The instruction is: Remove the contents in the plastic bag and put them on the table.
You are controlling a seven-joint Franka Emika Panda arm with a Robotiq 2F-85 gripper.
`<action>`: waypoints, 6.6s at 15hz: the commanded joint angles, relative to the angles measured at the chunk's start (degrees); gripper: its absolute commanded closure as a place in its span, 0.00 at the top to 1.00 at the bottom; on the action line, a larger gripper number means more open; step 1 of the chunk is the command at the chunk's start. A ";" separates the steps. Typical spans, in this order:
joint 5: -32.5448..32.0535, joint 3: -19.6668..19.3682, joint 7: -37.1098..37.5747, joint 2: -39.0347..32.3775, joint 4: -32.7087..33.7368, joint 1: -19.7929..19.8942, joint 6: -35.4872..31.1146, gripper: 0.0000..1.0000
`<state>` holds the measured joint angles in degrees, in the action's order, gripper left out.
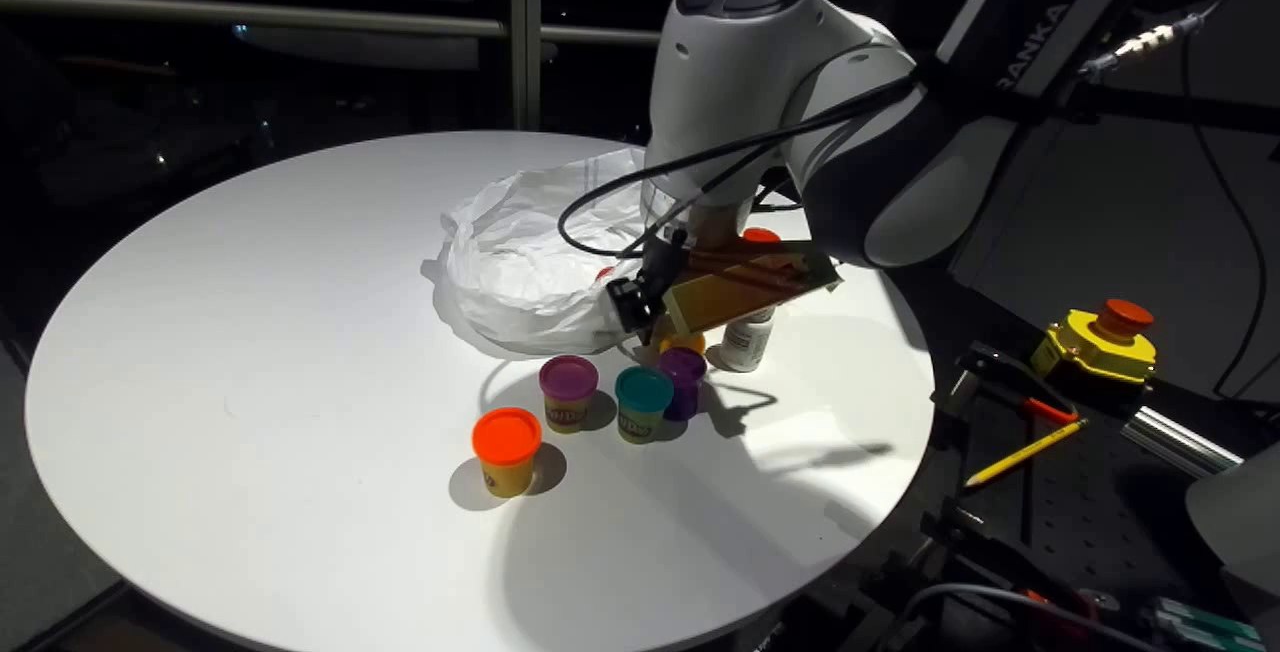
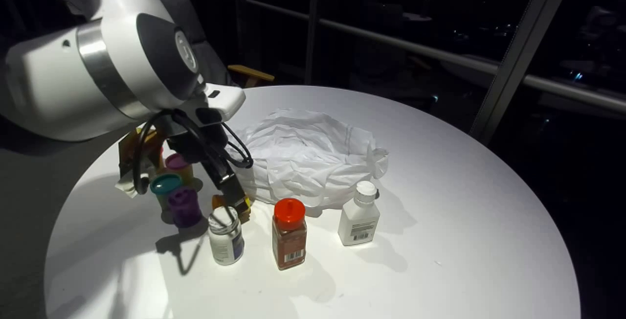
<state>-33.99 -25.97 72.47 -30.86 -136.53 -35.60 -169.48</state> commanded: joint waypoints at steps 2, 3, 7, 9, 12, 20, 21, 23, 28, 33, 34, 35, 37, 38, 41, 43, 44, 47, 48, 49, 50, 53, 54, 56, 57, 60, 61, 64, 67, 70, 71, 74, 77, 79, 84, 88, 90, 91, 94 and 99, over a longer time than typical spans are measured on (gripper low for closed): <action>1.14 -0.47 -1.47 13.08 -0.15 -1.38 12.52 0.96; 1.41 -0.22 -1.75 15.55 0.20 -1.46 15.65 1.00; 0.53 11.11 -6.27 22.11 9.25 7.50 31.05 1.00; 3.13 17.55 -13.41 19.15 18.05 12.60 36.64 1.00; 5.49 22.98 -22.36 14.12 28.86 16.93 41.66 1.00; 14.24 26.18 -37.61 -4.95 53.14 20.84 52.21 1.00; 15.79 25.92 -38.83 -7.31 55.89 20.89 54.21 1.00; 18.15 25.00 -39.86 -11.88 61.30 20.88 57.60 1.00; 23.30 24.26 -40.40 -23.67 73.94 21.83 62.37 1.00; 24.67 23.17 -39.17 -26.22 74.27 21.37 62.43 1.00; 24.95 23.17 -39.16 -27.25 75.79 21.38 62.92 1.00; 25.07 23.18 -39.16 -27.69 76.70 21.40 63.31 1.00; 25.10 23.19 -39.15 -27.81 77.53 21.40 63.82 1.00; 25.11 23.19 -39.15 -27.81 77.75 21.40 63.95 1.00; 24.83 22.75 -38.29 -27.96 77.61 21.21 64.42 1.00; 24.64 22.01 -36.56 -27.13 74.91 21.18 63.17 1.00; 23.78 22.63 -35.59 -26.03 72.26 21.85 61.51 1.00; 24.69 21.27 -36.15 -25.45 68.33 22.06 59.31 1.00; 24.81 21.20 -36.90 -24.93 66.37 22.50 58.70 1.00; 24.73 20.91 -37.00 -24.13 63.97 22.80 57.74 1.00; 24.58 20.59 -37.24 -23.89 62.52 23.10 57.03 1.00; 24.09 19.24 -37.02 -22.74 57.79 23.71 54.64 1.00; 23.90 18.89 -37.26 -21.66 55.48 23.80 53.64 1.00; 23.91 18.47 -37.56 -19.92 52.06 24.03 52.22 1.00; 23.87 18.45 -38.13 -19.20 50.84 24.13 51.95 1.00; 23.89 19.11 -40.80 -16.53 46.31 24.40 50.55 1.00; 23.99 19.24 -41.50 -16.35 45.82 24.48 50.40 1.00; 24.38 19.50 -43.42 -16.54 45.22 24.77 49.94 1.00; 24.97 19.49 -43.94 -17.73 46.15 25.00 49.41 0.75; 25.00 19.38 -43.68 -17.58 45.79 24.95 48.18 0.58; 24.96 19.34 -43.63 -17.29 45.37 24.87 47.81 0.51; 24.65 18.76 -42.11 -15.14 42.30 24.18 46.26 0.28; 25.00 18.20 -38.68 -11.36 38.23 23.31 46.09 0.25; 24.81 18.21 -36.42 -9.30 36.60 22.92 46.44 0.25; 27.50 20.06 -31.91 -5.45 36.17 23.70 46.62 0.25; 32.44 22.27 -30.70 -2.47 36.13 24.08 45.88 0.25; 33.31 23.55 -30.72 -1.38 35.44 23.01 45.40 0.25; 33.52 24.33 -30.75 -0.70 34.78 22.50 45.12 0.25; 34.85 27.32 -29.30 -1.40 34.38 20.32 40.98 0.25; 34.93 29.36 -22.63 -5.91 35.57 14.24 28.90 0.25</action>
<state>0.65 3.52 45.73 -34.94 -101.20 -18.28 -133.80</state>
